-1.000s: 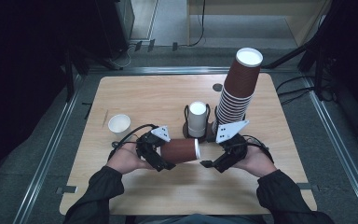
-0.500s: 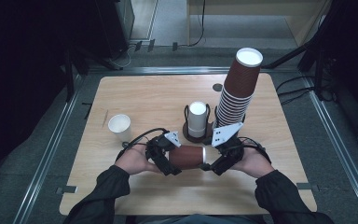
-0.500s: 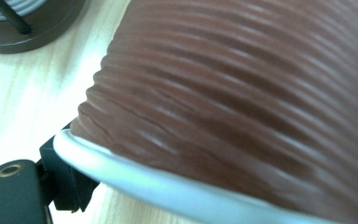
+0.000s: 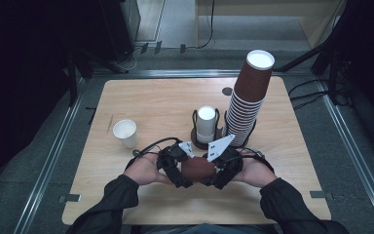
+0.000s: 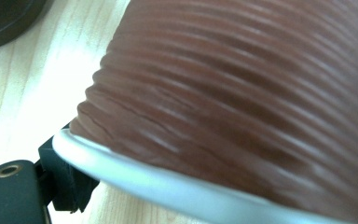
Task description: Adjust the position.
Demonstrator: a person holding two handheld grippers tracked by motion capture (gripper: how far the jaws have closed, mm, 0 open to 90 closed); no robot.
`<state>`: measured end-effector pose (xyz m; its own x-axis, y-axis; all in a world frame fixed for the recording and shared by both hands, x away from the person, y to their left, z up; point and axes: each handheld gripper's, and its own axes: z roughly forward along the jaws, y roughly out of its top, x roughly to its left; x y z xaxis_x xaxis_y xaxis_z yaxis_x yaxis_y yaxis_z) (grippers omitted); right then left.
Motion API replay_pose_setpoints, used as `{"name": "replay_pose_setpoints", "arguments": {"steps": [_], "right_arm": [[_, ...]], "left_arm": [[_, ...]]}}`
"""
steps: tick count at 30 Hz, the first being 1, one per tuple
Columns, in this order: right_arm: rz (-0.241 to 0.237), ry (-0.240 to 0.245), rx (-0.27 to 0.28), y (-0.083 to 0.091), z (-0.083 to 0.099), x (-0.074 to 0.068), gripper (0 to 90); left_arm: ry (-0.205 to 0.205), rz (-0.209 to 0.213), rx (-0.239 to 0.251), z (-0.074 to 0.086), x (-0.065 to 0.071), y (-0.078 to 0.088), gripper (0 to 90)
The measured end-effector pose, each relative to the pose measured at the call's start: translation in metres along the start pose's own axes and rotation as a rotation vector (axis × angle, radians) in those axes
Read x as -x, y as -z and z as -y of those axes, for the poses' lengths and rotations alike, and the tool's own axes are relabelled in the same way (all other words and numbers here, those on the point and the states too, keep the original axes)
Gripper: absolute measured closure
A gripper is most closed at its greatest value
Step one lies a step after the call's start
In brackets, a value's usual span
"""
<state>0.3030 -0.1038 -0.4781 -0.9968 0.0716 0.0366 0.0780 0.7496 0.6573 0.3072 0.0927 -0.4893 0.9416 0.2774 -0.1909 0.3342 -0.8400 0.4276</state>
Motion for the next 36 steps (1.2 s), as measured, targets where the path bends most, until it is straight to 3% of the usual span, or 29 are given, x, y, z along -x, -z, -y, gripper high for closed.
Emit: {"name": "replay_pose_setpoints", "arguments": {"steps": [9, 15, 17, 26, 36], "right_arm": [[0.002, 0.018, -0.030, -0.007, -0.001, 0.000, 19.1], [-0.006, -0.004, -0.018, -0.005, -0.002, 0.000, 19.1], [-0.008, -0.016, -0.012, -0.003, -0.001, 0.001, 19.1], [0.013, -0.042, 0.053, 0.014, 0.002, 0.007, 18.9], [0.035, -0.093, 0.158, 0.035, 0.009, 0.013, 18.8]], "left_arm": [[0.015, 0.008, -0.013, -0.002, 0.000, -0.002, 8.0], [0.001, -0.013, 0.031, -0.001, 0.002, 0.003, 5.8], [0.008, -0.025, 0.043, 0.000, 0.001, 0.004, 1.1], [0.010, -0.050, 0.129, 0.010, -0.002, 0.020, 0.0], [0.026, -0.064, 0.187, 0.019, -0.004, 0.031, 0.0]]}}
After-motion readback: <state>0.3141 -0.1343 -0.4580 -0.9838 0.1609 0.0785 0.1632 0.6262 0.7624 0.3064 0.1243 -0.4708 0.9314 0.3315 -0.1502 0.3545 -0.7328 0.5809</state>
